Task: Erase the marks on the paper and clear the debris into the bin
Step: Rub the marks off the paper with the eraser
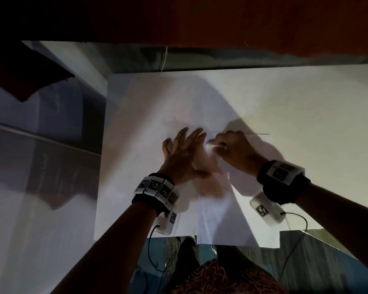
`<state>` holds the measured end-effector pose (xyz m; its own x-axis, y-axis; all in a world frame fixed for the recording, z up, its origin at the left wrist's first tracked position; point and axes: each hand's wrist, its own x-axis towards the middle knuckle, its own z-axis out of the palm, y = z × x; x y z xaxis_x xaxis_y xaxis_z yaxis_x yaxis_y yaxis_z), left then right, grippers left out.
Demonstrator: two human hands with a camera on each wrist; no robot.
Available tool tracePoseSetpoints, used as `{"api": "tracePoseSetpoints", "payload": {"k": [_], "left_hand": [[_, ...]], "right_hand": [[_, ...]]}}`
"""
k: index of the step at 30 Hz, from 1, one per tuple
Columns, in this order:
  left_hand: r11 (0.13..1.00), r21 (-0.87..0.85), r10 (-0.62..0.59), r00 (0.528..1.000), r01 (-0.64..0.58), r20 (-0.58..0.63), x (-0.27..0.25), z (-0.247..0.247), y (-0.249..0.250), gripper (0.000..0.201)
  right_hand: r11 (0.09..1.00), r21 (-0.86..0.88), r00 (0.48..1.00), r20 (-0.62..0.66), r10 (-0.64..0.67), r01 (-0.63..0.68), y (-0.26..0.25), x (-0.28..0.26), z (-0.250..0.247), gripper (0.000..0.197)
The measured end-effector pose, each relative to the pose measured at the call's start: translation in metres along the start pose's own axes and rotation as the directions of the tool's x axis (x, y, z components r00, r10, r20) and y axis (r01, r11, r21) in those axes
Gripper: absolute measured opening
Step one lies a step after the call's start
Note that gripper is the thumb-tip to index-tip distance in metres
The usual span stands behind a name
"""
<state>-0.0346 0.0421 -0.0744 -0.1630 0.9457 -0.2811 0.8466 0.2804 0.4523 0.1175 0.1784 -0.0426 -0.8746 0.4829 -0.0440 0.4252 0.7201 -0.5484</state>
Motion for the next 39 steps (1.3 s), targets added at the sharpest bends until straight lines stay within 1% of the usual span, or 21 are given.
{"api": "tracePoseSetpoints", "payload": {"k": [2,3,4,6,8,11,13,14,17,19,20,23,25,27,29,30,32,35,36,38,39], "left_hand": [[1.000,0.004,-0.001,1.000,0.001,0.000,0.001,0.000,-0.001,0.120],[1.000,0.002,0.001,1.000,-0.001,0.000,0.001,0.000,-0.002,0.120],[1.000,0.002,0.004,1.000,-0.004,0.001,0.001,0.000,-0.002,0.120],[1.000,0.009,0.008,1.000,-0.008,0.005,0.000,0.000,-0.001,0.120],[1.000,0.013,0.004,1.000,-0.004,0.006,0.000,0.000,-0.001,0.120],[0.999,0.032,-0.001,1.000,0.001,0.010,0.002,0.003,-0.002,0.122],[1.000,0.026,-0.001,1.000,0.001,0.012,0.003,0.003,-0.003,0.122],[1.000,0.020,-0.001,1.000,0.001,0.012,0.003,0.002,-0.003,0.122],[1.000,0.010,-0.001,1.000,0.001,0.012,0.002,0.001,-0.001,0.121],[1.000,0.024,-0.002,1.000,0.002,0.015,0.002,0.002,-0.001,0.122],[1.000,0.030,0.000,1.000,0.000,0.015,0.002,0.002,-0.001,0.122],[1.000,0.021,0.005,1.000,-0.005,0.021,0.002,0.002,-0.001,0.122],[1.000,0.023,0.009,1.000,-0.010,0.019,0.001,0.002,0.000,0.121],[1.000,0.025,0.008,1.000,-0.008,0.018,0.002,0.002,0.000,0.122],[1.000,0.020,0.006,1.000,-0.007,0.021,0.002,0.002,0.000,0.122],[1.000,0.020,0.006,1.000,-0.007,0.028,0.003,0.001,0.000,0.122],[1.000,0.014,0.004,1.000,-0.004,0.031,0.002,0.001,0.000,0.121],[1.000,0.008,-0.001,1.000,0.001,0.030,0.002,0.001,0.000,0.121],[1.000,0.013,0.000,1.000,0.000,0.029,0.002,0.001,0.000,0.121],[1.000,0.022,0.005,1.000,-0.006,0.021,0.002,0.002,-0.001,0.122],[1.000,0.025,0.008,1.000,-0.008,0.015,0.003,0.003,-0.001,0.122]], "right_hand": [[1.000,0.011,0.997,0.077,-0.021,0.020,-0.004,-0.012,-0.003,0.023],[1.000,-0.011,0.995,0.097,-0.025,0.027,-0.003,-0.007,-0.004,0.024],[0.999,-0.030,0.995,0.094,-0.022,0.025,0.001,0.002,-0.005,0.025],[0.999,-0.036,0.999,0.030,0.013,-0.012,0.006,0.019,-0.009,0.025],[0.999,-0.050,1.000,0.017,-0.018,0.019,0.006,0.013,-0.006,0.030],[0.998,0.031,0.992,0.109,-0.060,0.057,-0.010,-0.018,-0.002,0.040],[0.999,0.023,0.989,0.140,-0.049,0.046,-0.005,-0.014,-0.002,0.034],[1.000,0.005,0.993,0.111,-0.027,0.026,0.001,-0.005,-0.002,0.028],[1.000,0.001,0.999,-0.034,0.003,-0.002,0.008,0.004,-0.001,0.021],[1.000,0.009,1.000,-0.024,0.015,-0.015,-0.002,-0.013,0.005,0.011],[1.000,0.013,1.000,-0.008,0.000,0.001,-0.007,-0.021,0.007,0.010],[0.999,-0.010,0.999,0.008,-0.038,0.038,0.001,-0.012,0.000,0.015],[0.999,-0.005,0.998,-0.040,-0.043,0.043,0.007,0.002,-0.006,0.017],[1.000,0.002,0.998,-0.050,-0.024,0.024,0.003,-0.003,-0.001,0.019],[0.999,0.034,1.000,-0.029,0.001,0.000,-0.010,-0.022,0.006,0.018],[0.999,0.046,1.000,-0.007,-0.006,0.007,-0.014,-0.028,0.006,0.013],[0.999,0.030,0.999,0.031,-0.013,0.012,-0.009,-0.021,0.001,0.006],[0.999,0.044,0.995,-0.103,-0.011,0.016,0.007,0.003,-0.013,0.010],[0.998,0.065,0.992,-0.126,0.000,0.008,0.006,0.002,-0.010,0.016],[0.995,0.095,0.997,-0.073,0.030,-0.023,-0.007,-0.014,0.002,0.026],[0.995,0.097,0.999,-0.014,0.036,-0.034,-0.015,-0.024,0.007,0.026]]}}
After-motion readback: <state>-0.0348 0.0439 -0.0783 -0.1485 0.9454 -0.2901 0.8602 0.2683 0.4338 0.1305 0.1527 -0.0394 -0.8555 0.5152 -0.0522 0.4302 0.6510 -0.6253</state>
